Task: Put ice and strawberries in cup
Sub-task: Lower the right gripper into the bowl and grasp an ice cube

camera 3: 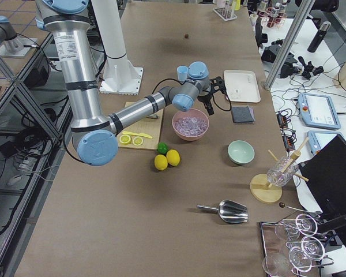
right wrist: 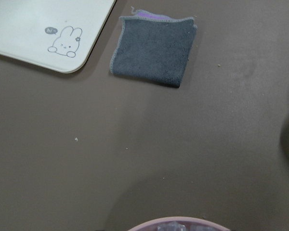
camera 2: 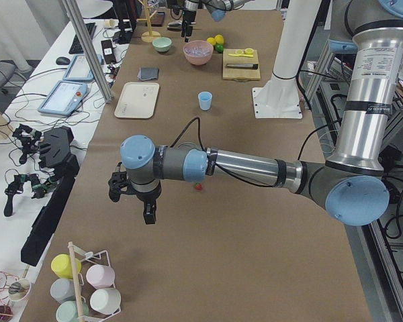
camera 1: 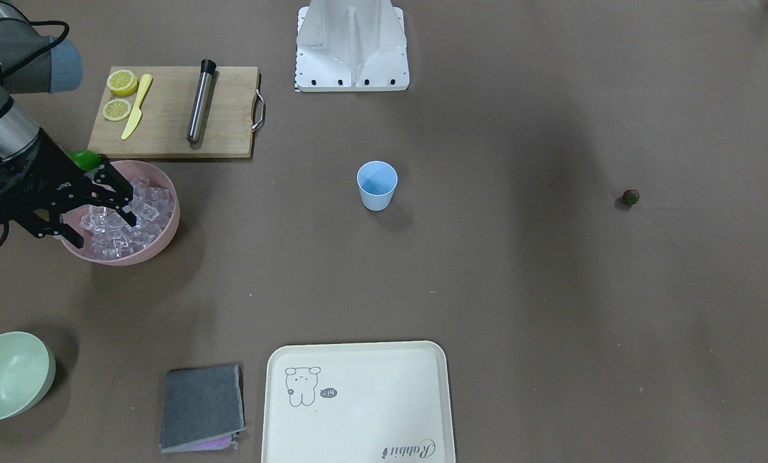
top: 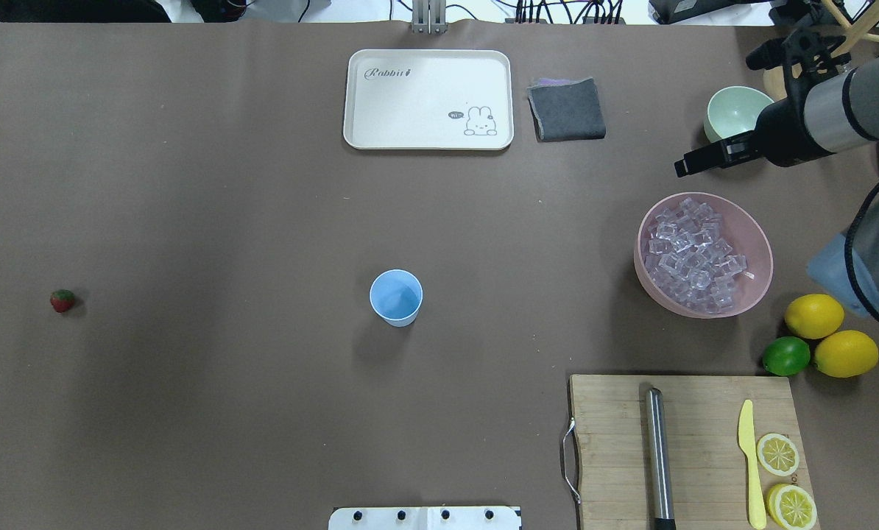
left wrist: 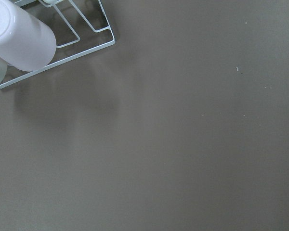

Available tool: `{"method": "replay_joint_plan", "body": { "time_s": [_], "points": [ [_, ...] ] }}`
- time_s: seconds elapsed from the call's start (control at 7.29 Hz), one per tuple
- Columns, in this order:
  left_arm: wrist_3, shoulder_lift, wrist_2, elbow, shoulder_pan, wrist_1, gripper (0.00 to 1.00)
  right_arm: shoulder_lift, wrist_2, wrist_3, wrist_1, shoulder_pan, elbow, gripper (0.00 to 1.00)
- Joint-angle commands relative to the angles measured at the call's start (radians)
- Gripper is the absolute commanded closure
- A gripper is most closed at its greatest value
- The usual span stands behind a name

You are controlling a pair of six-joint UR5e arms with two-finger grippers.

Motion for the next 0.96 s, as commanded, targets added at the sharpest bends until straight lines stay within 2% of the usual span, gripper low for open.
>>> {"method": "replay_joint_plan", "body": {
  "time_s": [0.0,0.27,0.82],
  "points": [
    [0.001,-0.001,0.000,0.008,-0.001,-0.018,0.02,-0.047,-0.032,0.000,0.001,-0.026,0.004,0.35],
    [-0.001,-0.001,0.000,0.009,-0.001,-0.026,0.02,-0.098,-0.032,0.000,0.005,-0.027,0.011,0.32],
    [0.001,0.006,0.000,0.009,-0.001,-0.026,0.02,-0.098,-0.035,0.006,0.003,-0.067,0.025,0.32]
  ]
}}
